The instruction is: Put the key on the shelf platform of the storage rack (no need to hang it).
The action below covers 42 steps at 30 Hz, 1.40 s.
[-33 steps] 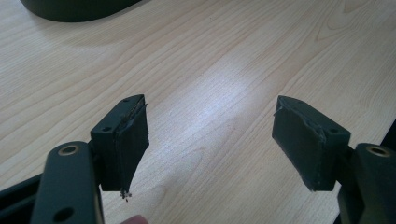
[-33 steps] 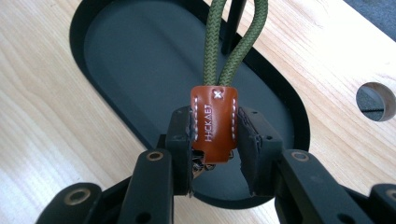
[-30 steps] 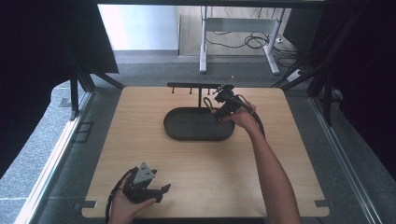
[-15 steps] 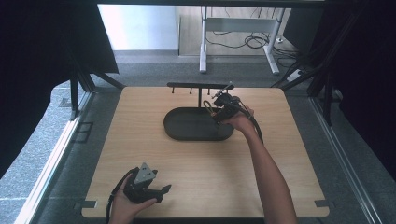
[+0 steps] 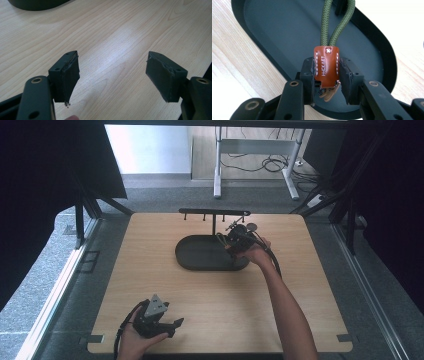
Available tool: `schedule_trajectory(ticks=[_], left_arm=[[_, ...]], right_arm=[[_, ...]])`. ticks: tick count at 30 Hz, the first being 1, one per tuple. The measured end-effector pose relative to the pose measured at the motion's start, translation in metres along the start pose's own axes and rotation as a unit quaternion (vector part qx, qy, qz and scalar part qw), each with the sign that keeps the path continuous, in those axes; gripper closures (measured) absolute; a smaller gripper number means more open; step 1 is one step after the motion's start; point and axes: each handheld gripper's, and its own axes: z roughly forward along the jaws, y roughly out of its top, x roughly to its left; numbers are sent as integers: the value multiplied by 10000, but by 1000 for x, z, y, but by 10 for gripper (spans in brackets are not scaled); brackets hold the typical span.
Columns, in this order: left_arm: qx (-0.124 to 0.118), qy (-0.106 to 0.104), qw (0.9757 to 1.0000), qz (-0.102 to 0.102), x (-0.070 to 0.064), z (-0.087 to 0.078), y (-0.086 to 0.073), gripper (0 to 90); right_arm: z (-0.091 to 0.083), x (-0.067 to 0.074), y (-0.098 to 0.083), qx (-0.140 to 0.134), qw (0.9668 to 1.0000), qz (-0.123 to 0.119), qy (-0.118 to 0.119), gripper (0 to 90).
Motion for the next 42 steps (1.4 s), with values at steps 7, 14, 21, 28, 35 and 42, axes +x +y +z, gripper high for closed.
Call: schedule_trajectory(ticks=[7,14,21,28,35,42], left_arm=[[9,-6,10000,8,-1,0,0,275],[14,-4,10000,5,-1,1,0,275],[24,-10,10000,21,-1,2,0,275],[36,-24,10000,31,-3,3,1,275],[58,-33,10000,55,-4,4,1,275],[78,-18,9999,75,-4,5,1,275]], right_arm=[[0,1,-1,24,10000,-17,76,656],[2,0,-5,47,9999,28,120,639],[-4,-2,-7,-20,9999,48,98,629],[-18,-3,-11,-174,9998,47,114,617],[-30,1,-16,-297,9995,-3,131,605],[-44,6,-30,-460,9987,-81,226,590]])
